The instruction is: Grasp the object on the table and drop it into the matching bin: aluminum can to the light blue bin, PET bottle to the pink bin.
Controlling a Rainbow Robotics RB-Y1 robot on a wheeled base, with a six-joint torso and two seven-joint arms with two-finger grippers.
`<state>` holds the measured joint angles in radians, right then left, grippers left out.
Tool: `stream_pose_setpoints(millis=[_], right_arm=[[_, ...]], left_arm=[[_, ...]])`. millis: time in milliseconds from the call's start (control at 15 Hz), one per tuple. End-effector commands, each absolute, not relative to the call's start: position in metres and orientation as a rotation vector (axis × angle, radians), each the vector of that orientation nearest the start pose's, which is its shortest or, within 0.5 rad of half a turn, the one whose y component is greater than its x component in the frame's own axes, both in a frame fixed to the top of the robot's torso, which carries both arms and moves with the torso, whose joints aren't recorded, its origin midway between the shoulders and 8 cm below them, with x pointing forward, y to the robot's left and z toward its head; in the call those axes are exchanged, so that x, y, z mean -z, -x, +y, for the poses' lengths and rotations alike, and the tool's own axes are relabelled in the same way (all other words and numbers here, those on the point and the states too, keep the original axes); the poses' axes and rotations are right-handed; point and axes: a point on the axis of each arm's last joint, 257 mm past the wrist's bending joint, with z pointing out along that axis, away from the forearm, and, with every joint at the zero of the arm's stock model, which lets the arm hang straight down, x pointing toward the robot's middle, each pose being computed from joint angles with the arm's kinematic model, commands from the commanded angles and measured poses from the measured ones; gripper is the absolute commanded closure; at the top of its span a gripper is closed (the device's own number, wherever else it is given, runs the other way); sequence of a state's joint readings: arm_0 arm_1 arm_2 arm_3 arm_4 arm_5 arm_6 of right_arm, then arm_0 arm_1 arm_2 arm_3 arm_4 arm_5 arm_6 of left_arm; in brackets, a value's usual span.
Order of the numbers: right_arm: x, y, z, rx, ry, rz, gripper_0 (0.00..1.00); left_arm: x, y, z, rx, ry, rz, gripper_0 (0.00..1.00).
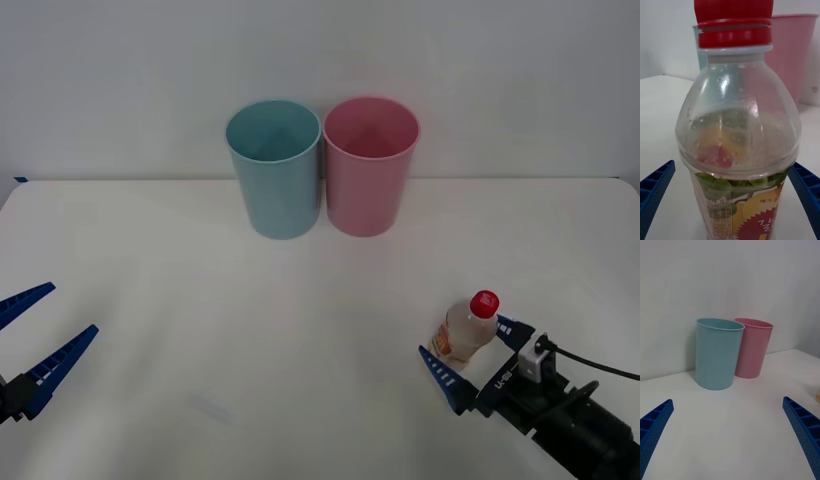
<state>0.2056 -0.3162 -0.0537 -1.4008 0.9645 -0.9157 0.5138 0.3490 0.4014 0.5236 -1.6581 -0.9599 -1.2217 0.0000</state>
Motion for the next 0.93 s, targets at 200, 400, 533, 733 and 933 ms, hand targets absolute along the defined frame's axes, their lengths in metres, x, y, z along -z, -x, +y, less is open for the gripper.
stream_pose_setpoints(millis=[200, 400, 533, 733, 933], right_arm=[[0.297, -0.399, -0.197, -0.465, 0.608, 1.481, 1.0], [0.296, -0.399, -0.196, -0.467, 0.61, 1.479, 1.0], [0.293, -0.4, -0.195, -0.474, 0.604, 1.472, 1.0], [0.276, -0.401, -0.193, -0.487, 0.603, 1.439, 1.0], [0.245, -0.398, -0.187, -0.535, 0.582, 1.419, 1.0]], left_arm=[[0.169, -0.342, 0.33, 0.567, -0.465, 1.441, 0.0], [0.169, -0.342, 0.33, 0.567, -0.465, 1.441, 0.0], [0.169, -0.342, 0.33, 0.567, -0.465, 1.441, 0.0], [0.169, -0.342, 0.33, 0.567, -0.465, 1.441, 0.0], [0.169, -0.342, 0.33, 0.567, -0.465, 1.441, 0.0]])
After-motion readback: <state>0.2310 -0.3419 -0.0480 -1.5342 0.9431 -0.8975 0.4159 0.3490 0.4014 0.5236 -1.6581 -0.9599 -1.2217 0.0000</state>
